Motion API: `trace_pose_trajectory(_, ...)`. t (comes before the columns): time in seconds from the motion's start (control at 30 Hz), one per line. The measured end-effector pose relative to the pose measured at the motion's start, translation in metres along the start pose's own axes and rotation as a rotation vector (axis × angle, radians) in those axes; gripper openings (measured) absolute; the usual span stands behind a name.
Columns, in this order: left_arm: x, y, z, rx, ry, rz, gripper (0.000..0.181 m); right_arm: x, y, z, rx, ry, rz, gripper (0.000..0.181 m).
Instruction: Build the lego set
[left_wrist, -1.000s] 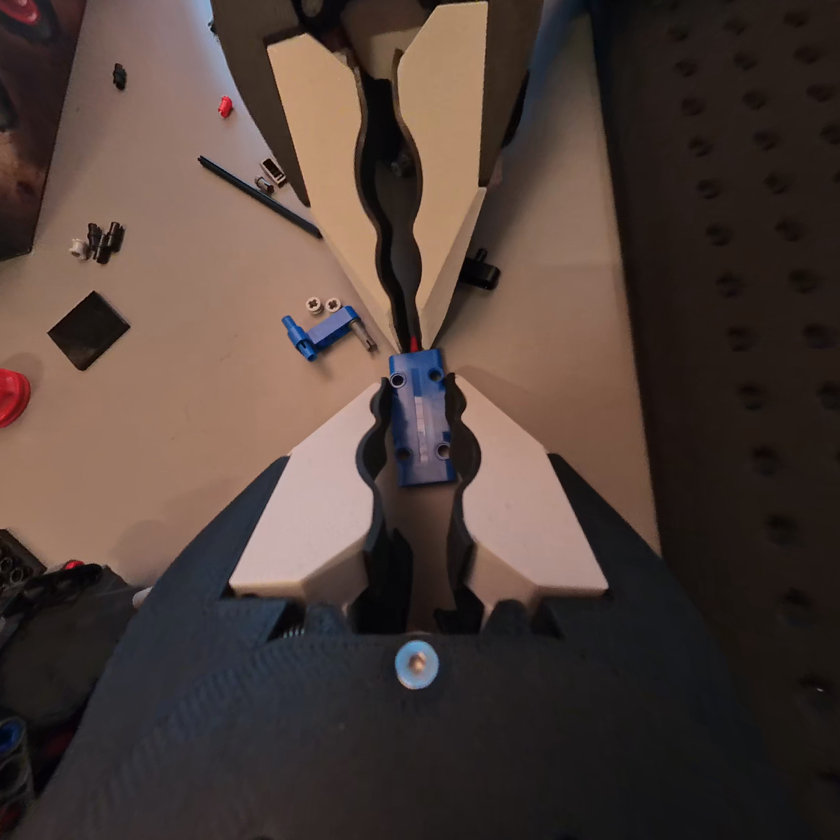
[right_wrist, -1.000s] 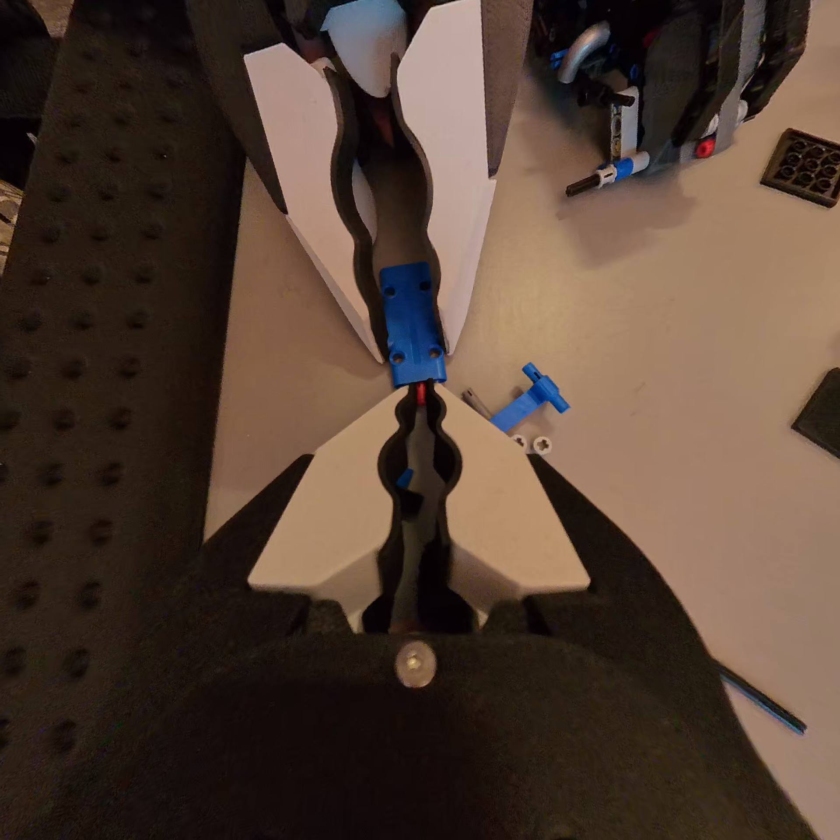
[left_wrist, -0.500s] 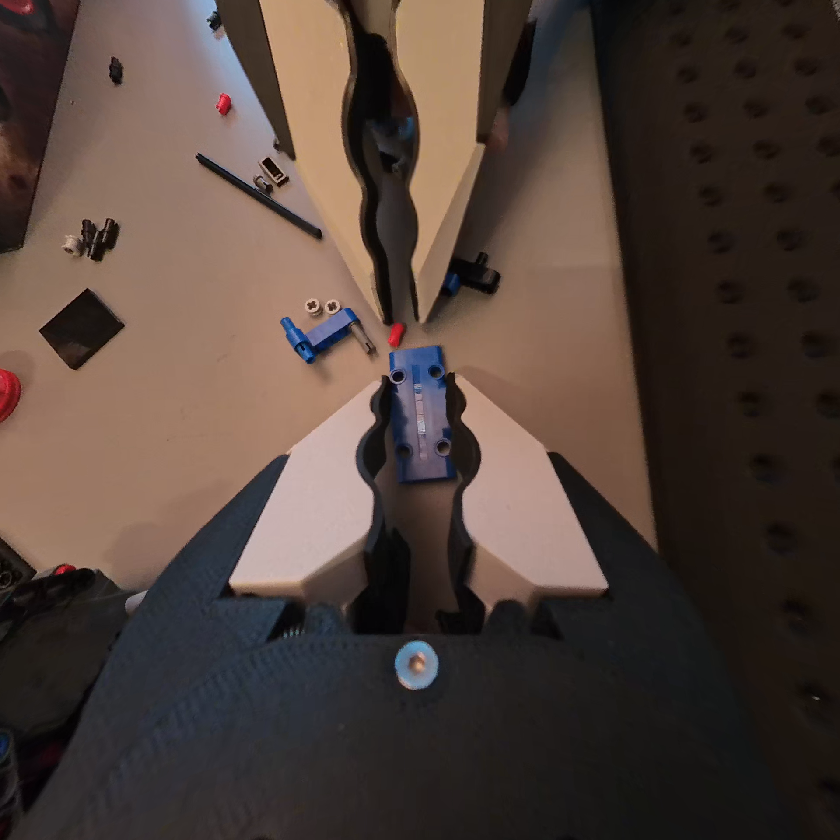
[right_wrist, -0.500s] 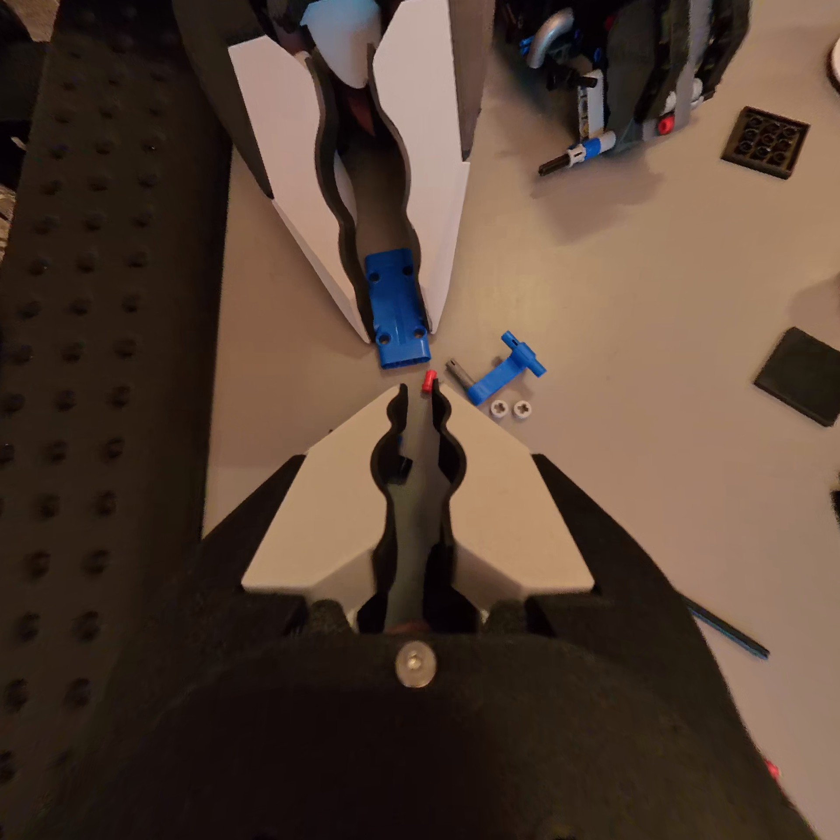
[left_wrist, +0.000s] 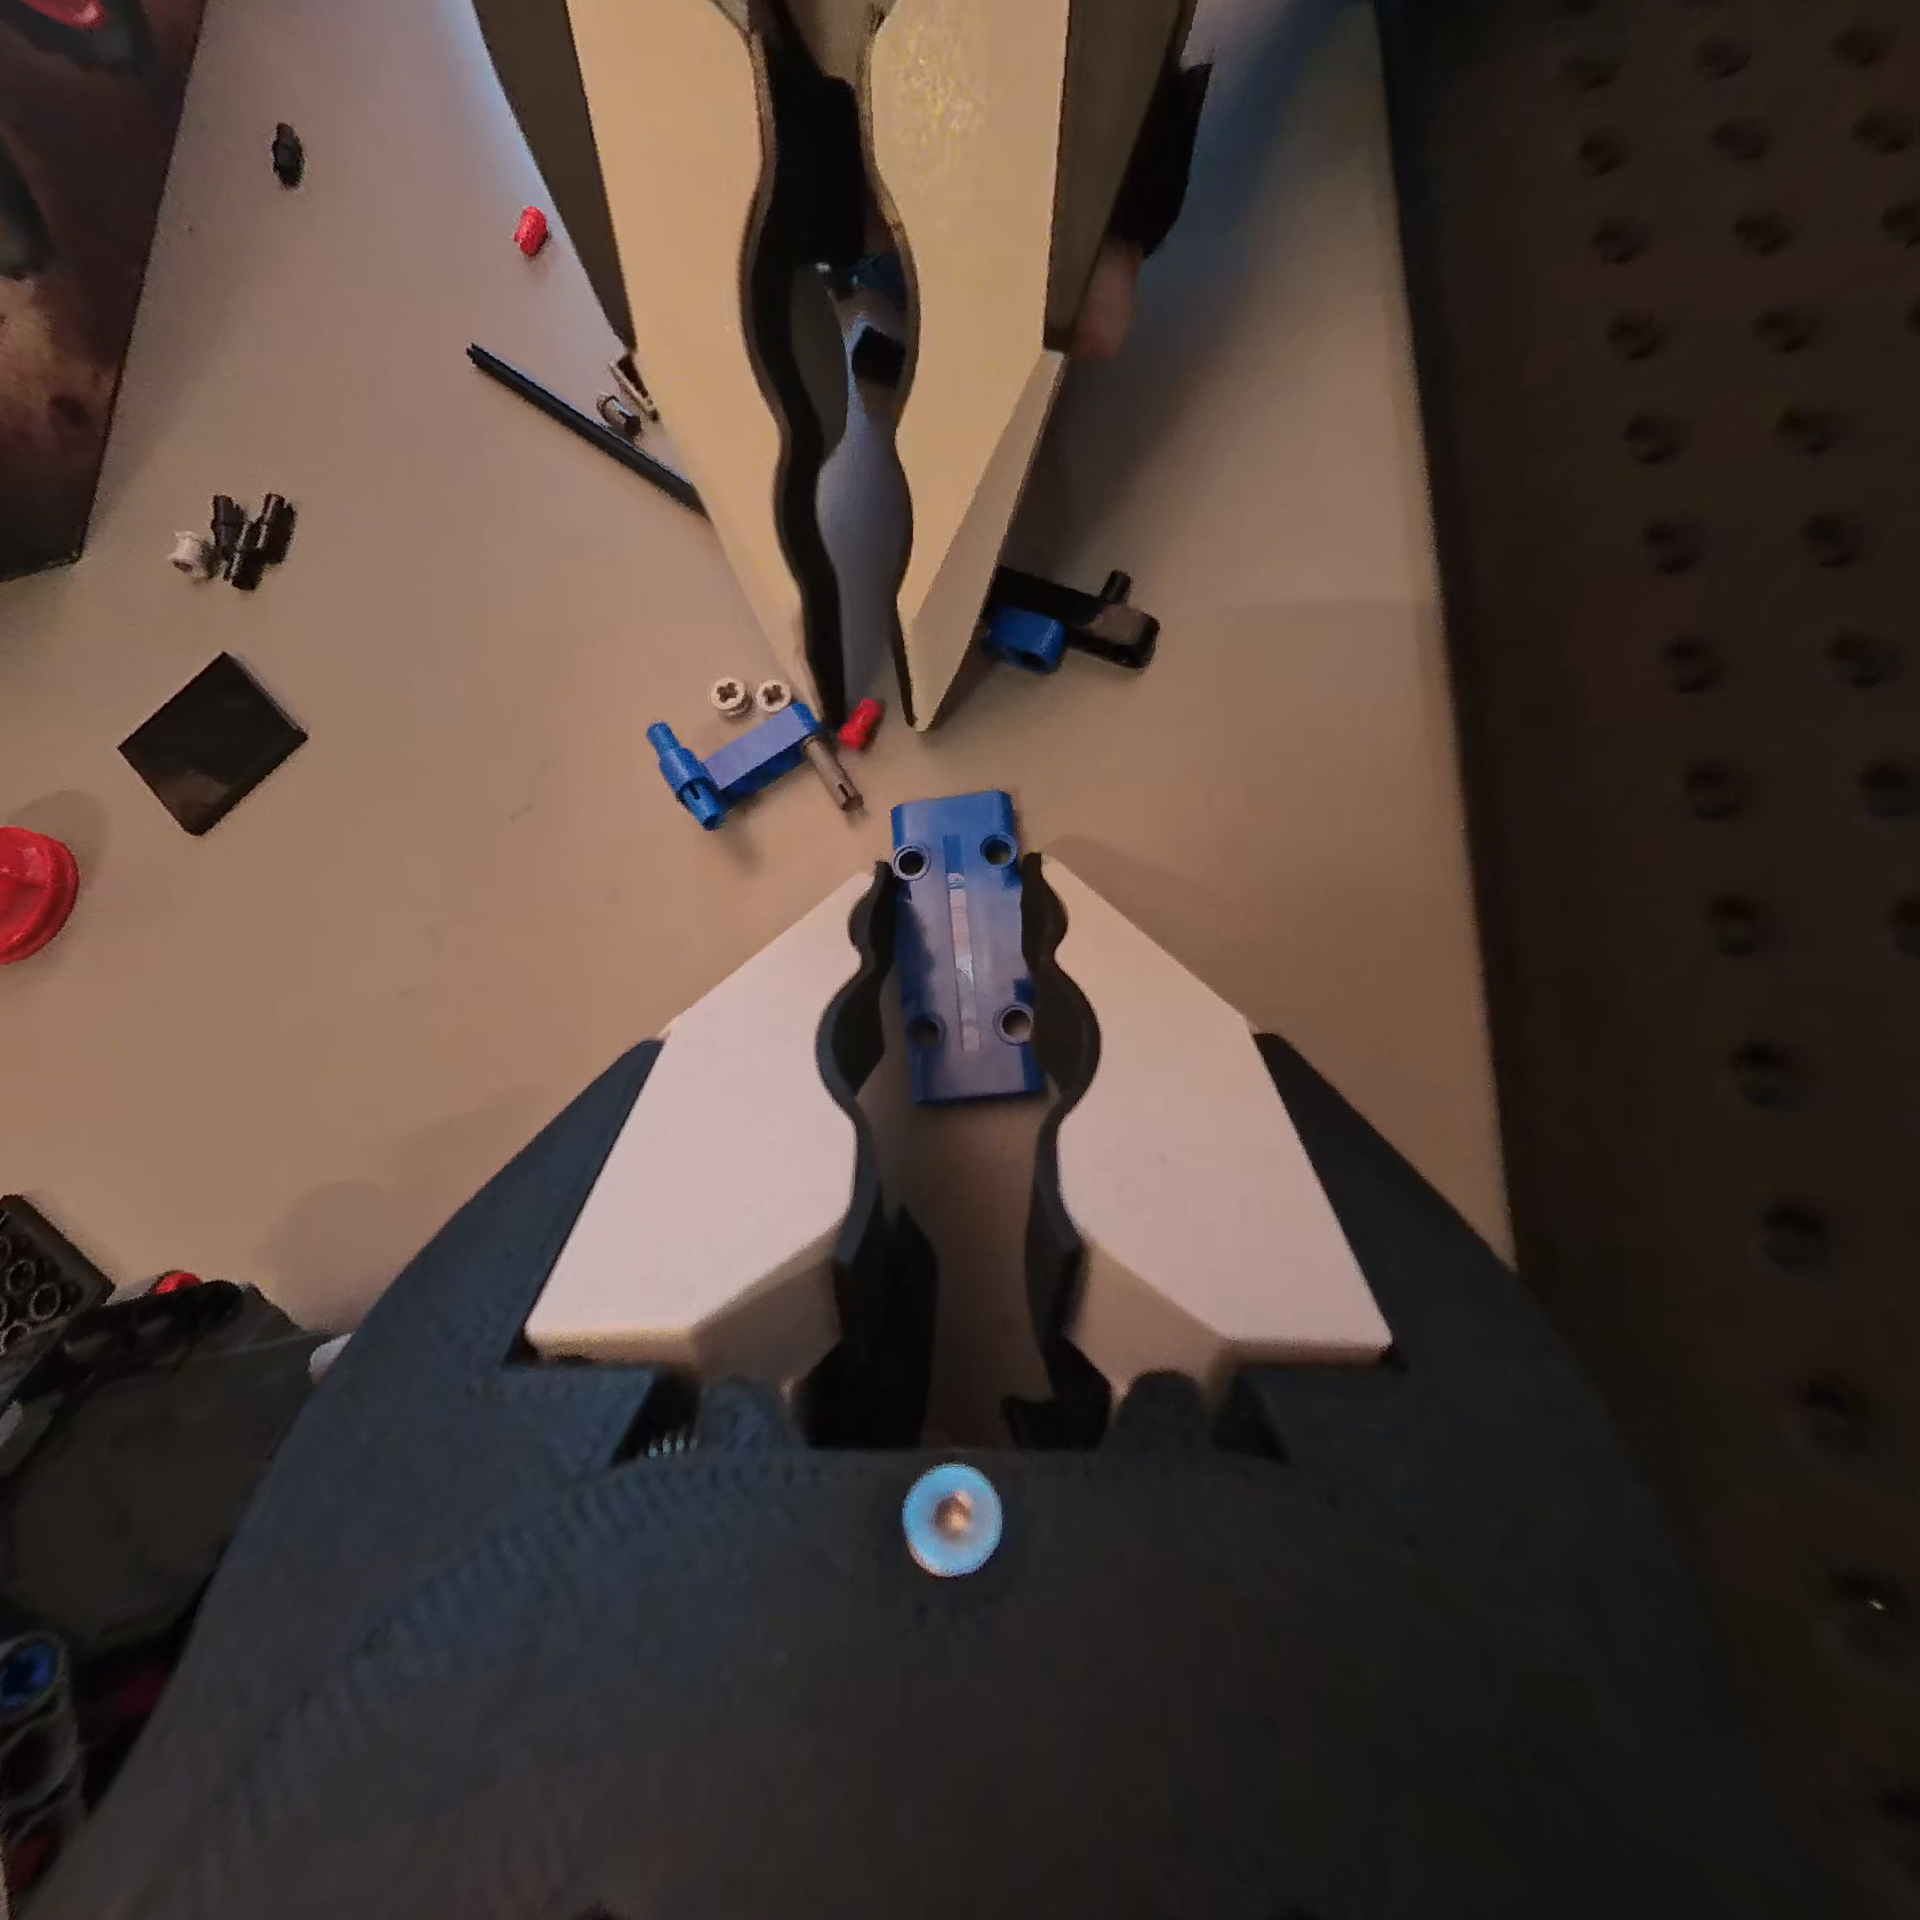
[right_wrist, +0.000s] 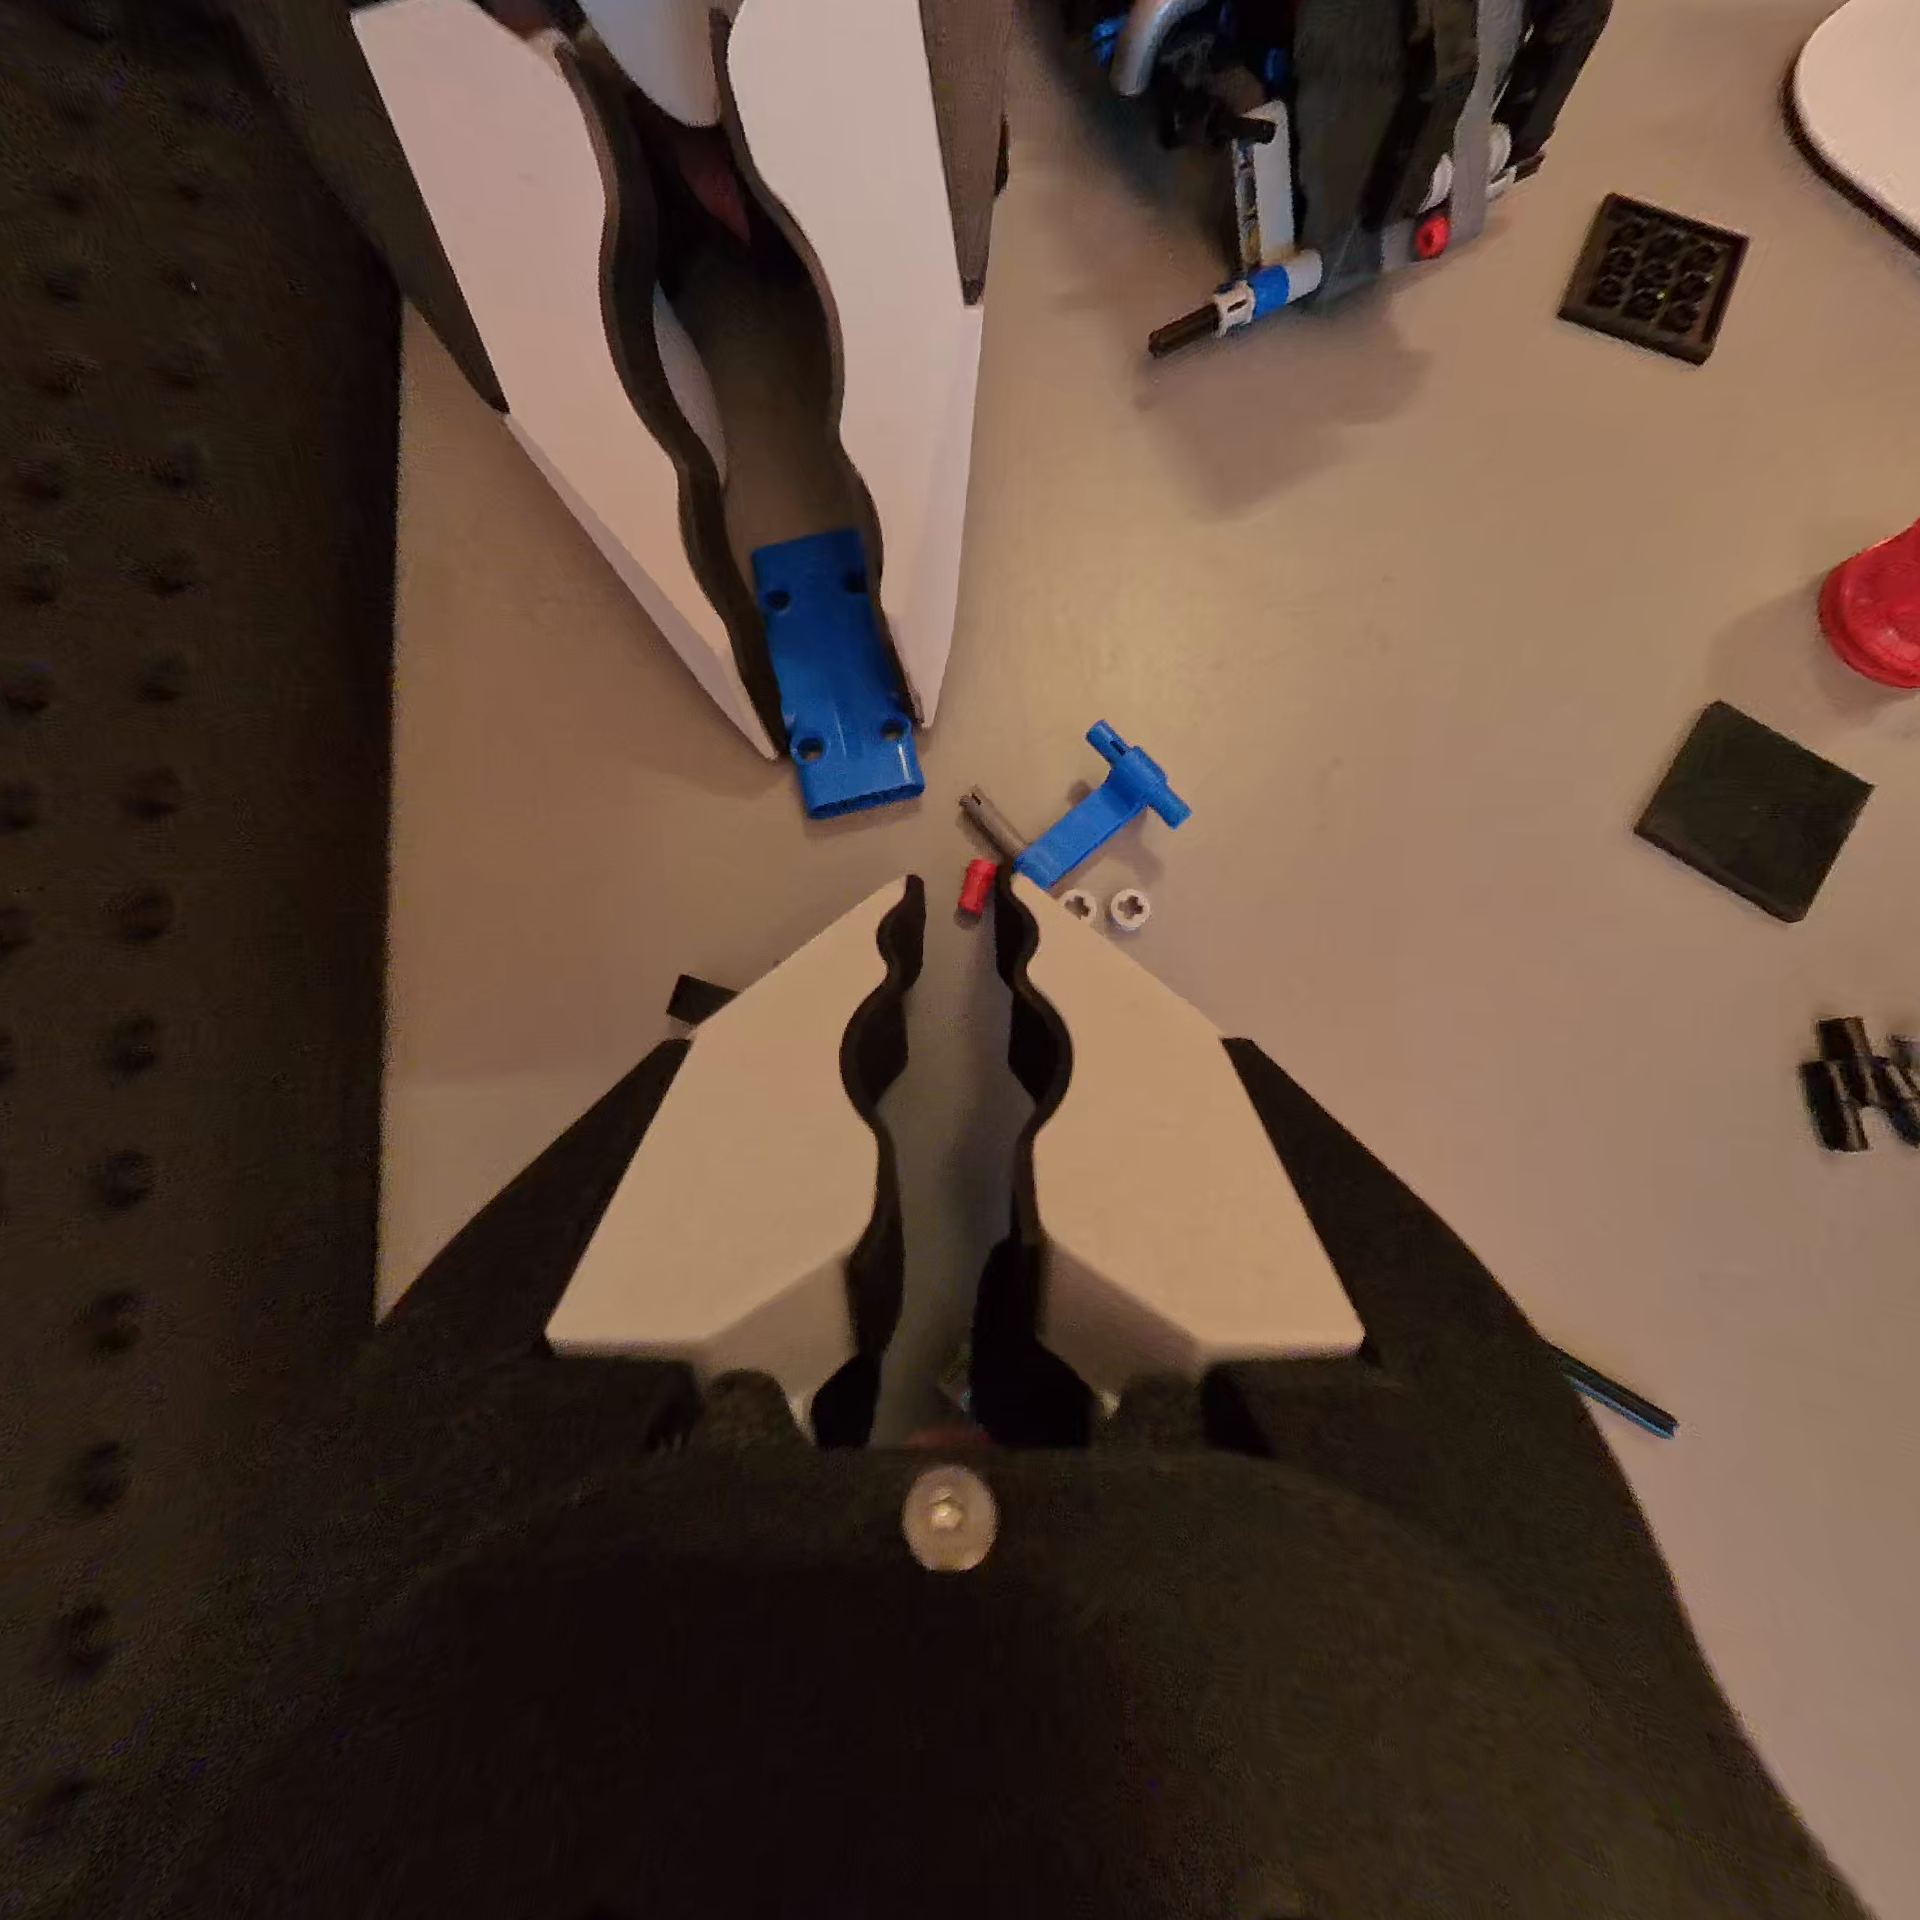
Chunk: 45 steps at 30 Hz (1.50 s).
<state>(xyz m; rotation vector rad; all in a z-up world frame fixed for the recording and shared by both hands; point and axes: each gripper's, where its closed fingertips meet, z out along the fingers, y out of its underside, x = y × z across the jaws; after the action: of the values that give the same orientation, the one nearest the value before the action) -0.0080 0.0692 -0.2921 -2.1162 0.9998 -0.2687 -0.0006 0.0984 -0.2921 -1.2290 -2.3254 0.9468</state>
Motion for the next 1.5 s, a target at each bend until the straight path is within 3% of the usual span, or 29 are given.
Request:
trace_pose_trajectory(0.47,-0.004,0.003,-0.003,0.001,-0.001,-0.025,0.023,-0.004,-0.001,0.001,0.001,-0.028,-0.011,0.002)
trace_pose_trajectory(0.53,-0.008,0.003,-0.005,-0.001,-0.028,-0.019,0.030,-0.007,-0.007,-0.001,0.037,-0.054,0.015,0.002)
trace_pose_trajectory(0.6,-0.012,0.002,-0.006,-0.007,-0.075,0.011,0.040,-0.007,-0.018,-0.007,0.111,-0.086,0.073,0.002)
trace_pose_trajectory(0.7,-0.017,-0.005,-0.007,-0.001,-0.162,0.092,0.039,-0.002,-0.031,-0.016,0.211,-0.109,0.169,0.002)
trace_pose_trajectory(0.83,-0.029,-0.035,-0.017,0.067,-0.356,0.233,0.021,0.004,-0.053,-0.032,0.377,-0.171,0.293,0.002)
trace_pose_trajectory(0.93,-0.039,-0.050,-0.023,0.084,-0.493,0.291,0.020,0.009,-0.061,-0.040,0.457,-0.194,0.359,0.002)
trace_pose_trajectory(1.2,-0.045,-0.063,-0.023,0.090,-0.586,0.301,0.003,0.010,-0.076,-0.049,0.569,-0.247,0.427,0.002)
trace_pose_trajectory(1.5,-0.058,-0.070,-0.034,0.102,-0.686,0.270,0.004,0.016,-0.080,-0.056,0.632,-0.243,0.466,0.002)
